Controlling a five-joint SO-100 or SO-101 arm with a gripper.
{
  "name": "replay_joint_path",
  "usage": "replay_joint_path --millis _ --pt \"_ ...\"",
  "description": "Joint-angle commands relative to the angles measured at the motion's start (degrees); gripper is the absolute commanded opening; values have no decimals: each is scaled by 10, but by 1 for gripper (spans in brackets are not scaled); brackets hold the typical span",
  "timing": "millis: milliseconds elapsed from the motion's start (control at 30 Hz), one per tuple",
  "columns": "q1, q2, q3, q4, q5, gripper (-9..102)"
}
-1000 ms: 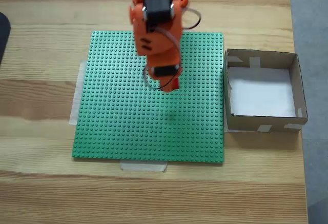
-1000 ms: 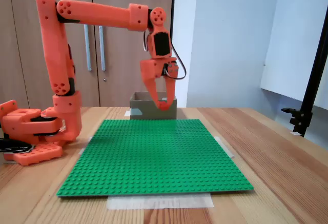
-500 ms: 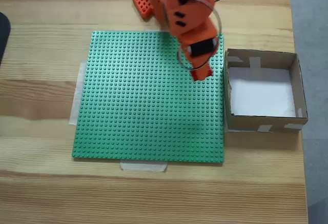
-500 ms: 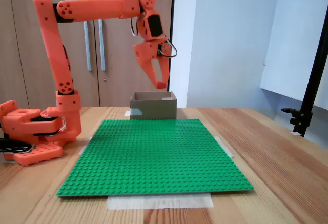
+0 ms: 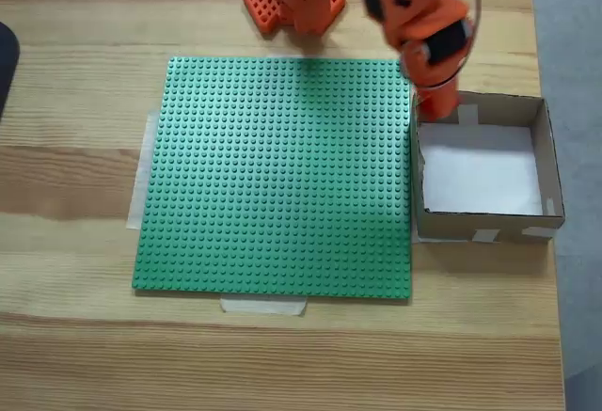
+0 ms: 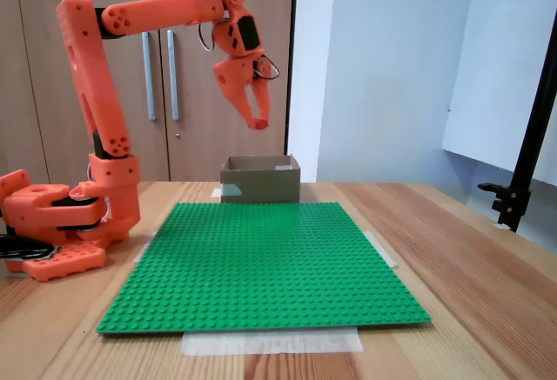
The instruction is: Pick the red lego block and put it in the box.
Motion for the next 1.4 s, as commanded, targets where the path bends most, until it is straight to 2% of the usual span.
replay_joint_path --millis 0,600,1367 --pt "-21 -2 -34 0 8 3" --pt "-76 -180 -185 -4 33 3" --pt "-91 -263 -210 -38 35 4"
